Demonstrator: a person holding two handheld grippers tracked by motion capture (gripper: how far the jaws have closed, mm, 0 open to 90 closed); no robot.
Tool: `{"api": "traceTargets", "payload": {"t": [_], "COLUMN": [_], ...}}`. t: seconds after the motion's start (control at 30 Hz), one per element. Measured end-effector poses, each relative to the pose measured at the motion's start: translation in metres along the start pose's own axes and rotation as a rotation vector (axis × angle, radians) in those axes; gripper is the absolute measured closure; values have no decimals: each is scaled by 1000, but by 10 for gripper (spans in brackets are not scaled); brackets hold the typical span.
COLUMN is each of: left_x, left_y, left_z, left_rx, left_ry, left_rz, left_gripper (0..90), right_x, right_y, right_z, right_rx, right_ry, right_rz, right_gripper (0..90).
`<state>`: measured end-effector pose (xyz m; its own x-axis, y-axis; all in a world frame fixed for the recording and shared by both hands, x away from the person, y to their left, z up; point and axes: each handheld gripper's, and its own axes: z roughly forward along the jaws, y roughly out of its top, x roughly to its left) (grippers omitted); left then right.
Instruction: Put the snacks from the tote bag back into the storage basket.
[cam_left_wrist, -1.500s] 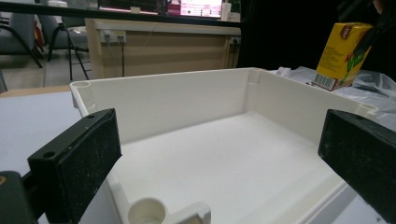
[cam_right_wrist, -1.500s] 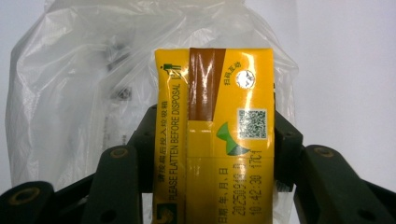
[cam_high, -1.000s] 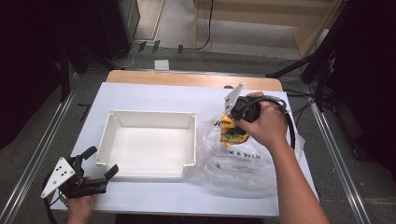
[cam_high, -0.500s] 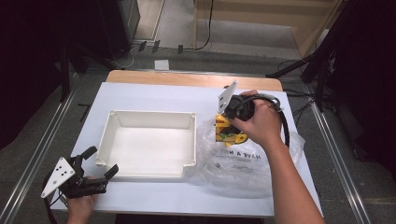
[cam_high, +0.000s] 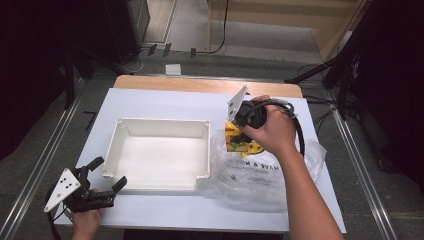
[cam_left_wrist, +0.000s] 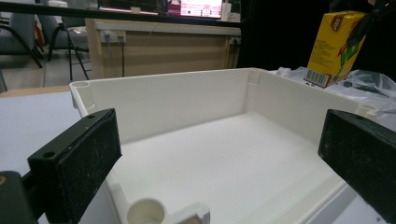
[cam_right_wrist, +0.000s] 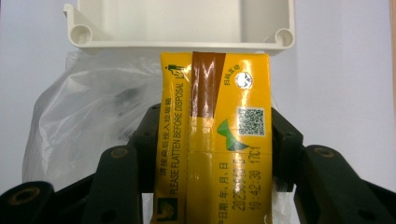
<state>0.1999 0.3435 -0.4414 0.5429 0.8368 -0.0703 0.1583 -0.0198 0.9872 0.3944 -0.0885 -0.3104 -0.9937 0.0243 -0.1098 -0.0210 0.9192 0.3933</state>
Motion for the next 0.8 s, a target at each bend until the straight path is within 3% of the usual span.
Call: {"api": "traceTargets", "payload": {"t": [0.8], "left_x": [-1], "left_y": [0], "left_z": [0], "left_rx": [-1], "left_ry": [-5], "left_rz": [7], "left_gripper": [0], "right_x": [-2], "right_y": [26], "right_z": [2], "right_rx": [1], "right_ry": [-2], "right_rz": [-39], "right_gripper": [522]}}
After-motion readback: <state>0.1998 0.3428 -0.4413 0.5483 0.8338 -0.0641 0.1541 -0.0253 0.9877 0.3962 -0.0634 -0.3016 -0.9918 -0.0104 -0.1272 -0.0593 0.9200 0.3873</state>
